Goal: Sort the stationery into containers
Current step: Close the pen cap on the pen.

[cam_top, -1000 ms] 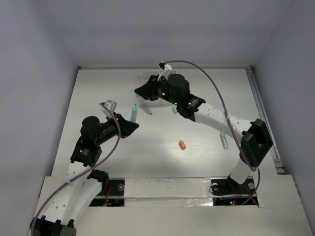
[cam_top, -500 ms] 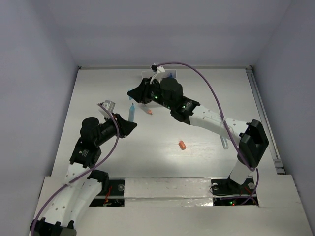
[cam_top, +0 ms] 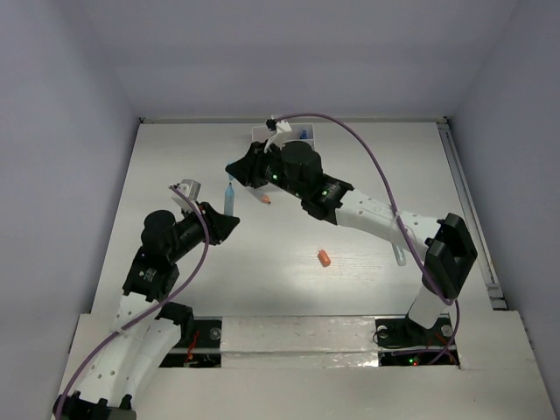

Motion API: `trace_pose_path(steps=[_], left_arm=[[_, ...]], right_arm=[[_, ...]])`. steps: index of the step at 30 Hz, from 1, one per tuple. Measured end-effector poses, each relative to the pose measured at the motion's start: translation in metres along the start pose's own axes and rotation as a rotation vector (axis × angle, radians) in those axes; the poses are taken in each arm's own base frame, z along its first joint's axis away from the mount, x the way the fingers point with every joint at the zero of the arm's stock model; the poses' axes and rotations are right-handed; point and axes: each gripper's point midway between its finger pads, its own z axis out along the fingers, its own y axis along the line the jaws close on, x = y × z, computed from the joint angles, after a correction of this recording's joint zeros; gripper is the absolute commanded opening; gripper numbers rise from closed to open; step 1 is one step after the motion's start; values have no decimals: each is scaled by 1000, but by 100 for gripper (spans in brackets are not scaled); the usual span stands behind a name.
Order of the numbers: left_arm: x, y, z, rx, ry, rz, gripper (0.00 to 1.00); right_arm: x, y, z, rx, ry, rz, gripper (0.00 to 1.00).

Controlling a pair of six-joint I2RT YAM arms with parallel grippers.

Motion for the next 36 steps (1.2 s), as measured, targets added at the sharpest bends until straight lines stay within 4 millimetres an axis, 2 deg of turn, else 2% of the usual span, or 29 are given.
trace_pose_path(steps=[10, 26, 36], left_arm=[[0, 0, -1, -5, -4, 1, 0], [-3, 4, -6, -39, -18, 2, 0], [-8, 12, -8, -83, -37, 5, 0]], right_arm=[[13, 8, -2, 0, 29, -26, 0], [20, 19, -1, -15, 34, -21, 0], [33, 11, 9, 14, 41, -10, 0]])
